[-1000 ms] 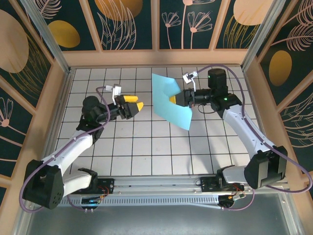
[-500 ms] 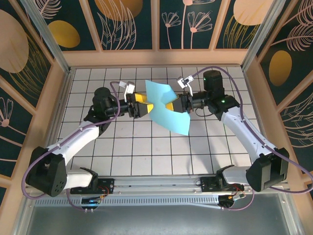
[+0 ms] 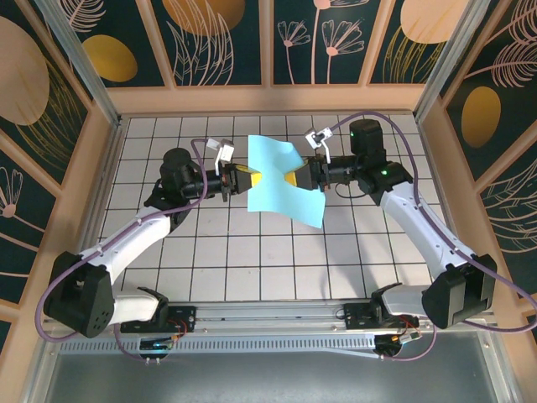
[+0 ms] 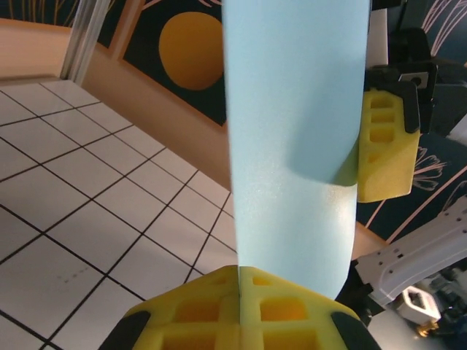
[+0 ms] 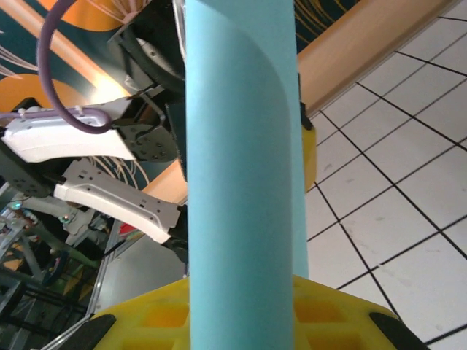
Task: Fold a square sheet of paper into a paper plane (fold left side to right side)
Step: Place a square sheet of paper at the center of the table, then first fold in half a square sheet of paper at the center of the table.
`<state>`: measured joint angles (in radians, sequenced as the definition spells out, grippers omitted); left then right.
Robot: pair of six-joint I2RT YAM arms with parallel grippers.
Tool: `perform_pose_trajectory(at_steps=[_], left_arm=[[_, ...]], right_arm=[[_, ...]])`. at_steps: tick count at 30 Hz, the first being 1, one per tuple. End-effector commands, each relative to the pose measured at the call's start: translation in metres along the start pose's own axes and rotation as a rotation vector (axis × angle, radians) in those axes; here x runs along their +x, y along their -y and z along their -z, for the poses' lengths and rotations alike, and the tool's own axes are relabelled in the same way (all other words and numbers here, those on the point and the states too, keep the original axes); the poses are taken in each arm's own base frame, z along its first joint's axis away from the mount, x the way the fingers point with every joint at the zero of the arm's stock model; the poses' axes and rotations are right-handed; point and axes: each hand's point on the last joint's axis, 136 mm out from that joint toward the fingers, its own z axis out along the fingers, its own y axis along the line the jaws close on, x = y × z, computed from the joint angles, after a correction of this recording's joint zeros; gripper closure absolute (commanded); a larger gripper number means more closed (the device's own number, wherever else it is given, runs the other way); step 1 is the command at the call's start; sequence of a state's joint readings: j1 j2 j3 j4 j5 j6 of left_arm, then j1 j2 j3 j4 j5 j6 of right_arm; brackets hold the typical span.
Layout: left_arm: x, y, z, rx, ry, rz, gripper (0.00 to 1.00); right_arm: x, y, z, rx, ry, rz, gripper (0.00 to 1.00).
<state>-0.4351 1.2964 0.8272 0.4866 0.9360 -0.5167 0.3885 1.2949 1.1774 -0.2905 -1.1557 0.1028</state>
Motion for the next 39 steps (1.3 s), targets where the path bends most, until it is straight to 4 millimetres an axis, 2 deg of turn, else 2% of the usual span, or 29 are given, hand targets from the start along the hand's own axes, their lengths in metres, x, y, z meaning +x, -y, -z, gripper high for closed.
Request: perform_pose_trajectory(at_steps=[1,5,10,14,19,23,25,27,32,34,35,39], left_arm=[[0.002,-0.002,0.002,-0.029,0.009,-0.005,1.0],[0.011,-0.021,0.002,-0.101,0.011,0.061,1.0],[0.046,-0.072,0.0,-0.274,-0.042,0.255,1.0],[0.092,-0.109,0.0,-0.362,-0.084,0.446,1.0],[0.155,-0.157,0.008,-0.545,-0.202,0.599,1.0],[0.182,-0.177,0.013,-0.621,-0.273,0.633,1.0],[0.183,-0.179,0.013,-0.634,-0.282,0.631,1.0],[0.192,-0.185,0.014,-0.65,-0.302,0.646,1.0],[0.196,-0.188,0.013,-0.655,-0.314,0.653,1.0],[0.197,-0.188,0.013,-0.655,-0.323,0.65,1.0],[0.197,-0.189,0.013,-0.657,-0.327,0.645,1.0],[0.197,-0.19,0.014,-0.665,-0.35,0.634,1.0]], right_arm=[[-0.008,0.012,0.004,0.082,0.014,0.02,0.75],[-0.009,0.031,0.009,0.181,0.03,0.0,0.65],[-0.008,0.072,0.026,0.356,0.079,-0.077,0.47],[0.008,0.116,0.039,0.498,0.109,-0.193,0.38],[0.044,0.167,0.039,0.605,0.129,-0.346,0.36],[0.074,0.198,0.032,0.645,0.143,-0.444,0.47],[0.088,0.209,0.028,0.666,0.126,-0.48,0.56],[0.1,0.217,0.021,0.664,0.101,-0.507,0.64],[0.131,0.233,-0.003,0.653,0.02,-0.565,0.9],[0.138,0.239,-0.011,0.652,0.0,-0.579,0.97],[0.143,0.242,-0.014,0.654,-0.014,-0.588,0.99],[0.158,0.254,-0.023,0.693,-0.071,-0.609,1.0]])
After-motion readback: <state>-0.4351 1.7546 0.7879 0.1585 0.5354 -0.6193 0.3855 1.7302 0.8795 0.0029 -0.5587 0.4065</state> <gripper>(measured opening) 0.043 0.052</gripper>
